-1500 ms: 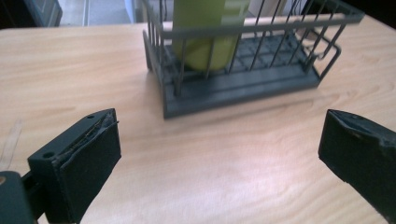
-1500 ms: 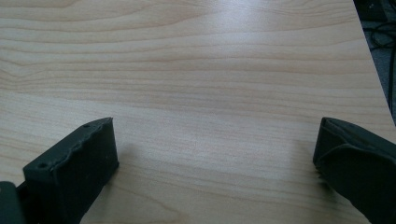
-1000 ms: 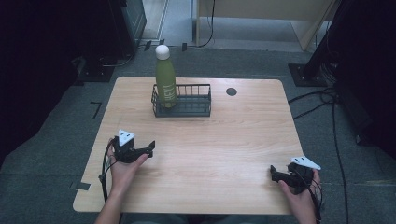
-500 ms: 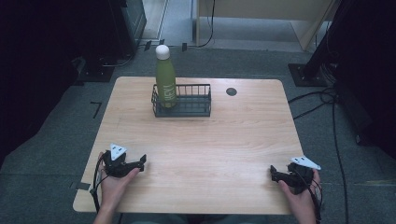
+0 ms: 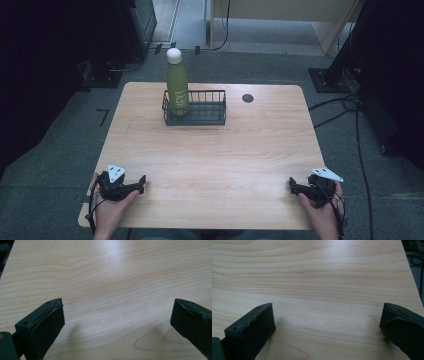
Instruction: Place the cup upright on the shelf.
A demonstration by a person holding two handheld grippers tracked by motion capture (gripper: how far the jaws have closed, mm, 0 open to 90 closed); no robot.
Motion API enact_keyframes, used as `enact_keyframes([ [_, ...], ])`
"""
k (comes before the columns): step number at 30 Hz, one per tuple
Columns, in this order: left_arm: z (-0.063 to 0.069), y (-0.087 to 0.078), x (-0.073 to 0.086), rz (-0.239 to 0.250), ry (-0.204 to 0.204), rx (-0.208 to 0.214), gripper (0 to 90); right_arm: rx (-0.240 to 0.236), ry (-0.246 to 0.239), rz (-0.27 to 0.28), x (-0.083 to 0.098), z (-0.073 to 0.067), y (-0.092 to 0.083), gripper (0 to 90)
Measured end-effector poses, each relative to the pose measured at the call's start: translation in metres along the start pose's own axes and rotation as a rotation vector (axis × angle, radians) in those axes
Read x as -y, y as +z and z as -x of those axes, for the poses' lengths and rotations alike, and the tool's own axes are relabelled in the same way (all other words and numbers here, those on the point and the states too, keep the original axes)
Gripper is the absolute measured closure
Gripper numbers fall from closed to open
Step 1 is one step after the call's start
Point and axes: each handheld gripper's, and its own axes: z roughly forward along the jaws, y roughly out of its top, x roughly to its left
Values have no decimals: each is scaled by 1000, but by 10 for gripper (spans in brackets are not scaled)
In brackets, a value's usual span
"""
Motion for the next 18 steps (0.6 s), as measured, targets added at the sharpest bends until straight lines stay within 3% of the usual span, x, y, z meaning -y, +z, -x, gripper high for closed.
enact_keyframes([
  [7,-6,-6,9,-38,42,-28,0,0,0,0,0,0,0,0],
  [18,-15,-4,9,-79,-27,31,8,0,0,0,0,0,0,0],
])
